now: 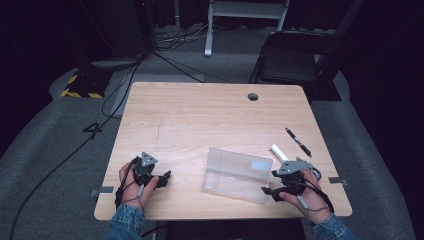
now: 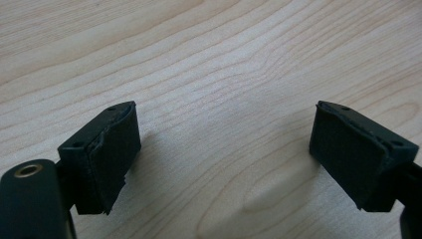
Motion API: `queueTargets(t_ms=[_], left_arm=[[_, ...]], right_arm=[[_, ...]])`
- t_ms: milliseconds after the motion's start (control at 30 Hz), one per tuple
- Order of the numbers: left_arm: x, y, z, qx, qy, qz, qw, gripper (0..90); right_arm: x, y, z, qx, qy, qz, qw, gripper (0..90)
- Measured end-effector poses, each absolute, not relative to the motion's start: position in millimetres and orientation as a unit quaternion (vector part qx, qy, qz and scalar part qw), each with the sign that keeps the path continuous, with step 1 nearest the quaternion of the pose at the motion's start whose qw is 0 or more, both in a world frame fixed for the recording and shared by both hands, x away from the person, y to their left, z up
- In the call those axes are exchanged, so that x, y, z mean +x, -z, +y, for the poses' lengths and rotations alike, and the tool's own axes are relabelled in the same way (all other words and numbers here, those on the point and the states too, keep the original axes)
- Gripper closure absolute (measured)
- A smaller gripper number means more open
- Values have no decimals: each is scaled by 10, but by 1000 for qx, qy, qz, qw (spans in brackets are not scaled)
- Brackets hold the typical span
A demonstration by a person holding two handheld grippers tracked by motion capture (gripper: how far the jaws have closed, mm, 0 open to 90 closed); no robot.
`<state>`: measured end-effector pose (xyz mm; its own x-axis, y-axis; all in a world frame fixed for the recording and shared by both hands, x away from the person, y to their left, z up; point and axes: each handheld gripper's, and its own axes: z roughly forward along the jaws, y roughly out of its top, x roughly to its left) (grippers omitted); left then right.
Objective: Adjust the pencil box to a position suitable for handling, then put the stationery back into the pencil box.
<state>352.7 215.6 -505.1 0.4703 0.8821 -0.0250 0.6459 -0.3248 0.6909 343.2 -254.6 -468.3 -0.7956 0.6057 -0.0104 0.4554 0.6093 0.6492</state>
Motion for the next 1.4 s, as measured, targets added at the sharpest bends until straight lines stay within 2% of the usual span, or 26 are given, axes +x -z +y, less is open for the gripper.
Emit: queueTargets(t_ms=[333,1000,1067,1133,1200,1267,1400], left_arm=[[3529,5050,2156,794,-181,481,325,131],[3530,5049,2157,794,-181,481,325,131],[3530,5050,2156,794,-180,481,325,131],[3530,5050,2156,794,-180,481,325,131],[3530,5050,2156,794,-181,481,325,131],[3530,5050,2156,794,-181,482,325,131],[3530,5049,2156,794,-182,482,324,131]], right_arm=[[3470,4534,-2621,309,-350,875,130,261],[3808,4226,-2897,343,-387,839,170,263],[3858,4215,-2923,349,-385,837,172,287],[3935,4185,-2966,355,-381,836,175,362],[3970,4172,-2980,360,-381,833,176,367],[4071,4144,-3023,367,-376,832,180,421],[4260,4145,-3105,384,-357,831,186,469]])
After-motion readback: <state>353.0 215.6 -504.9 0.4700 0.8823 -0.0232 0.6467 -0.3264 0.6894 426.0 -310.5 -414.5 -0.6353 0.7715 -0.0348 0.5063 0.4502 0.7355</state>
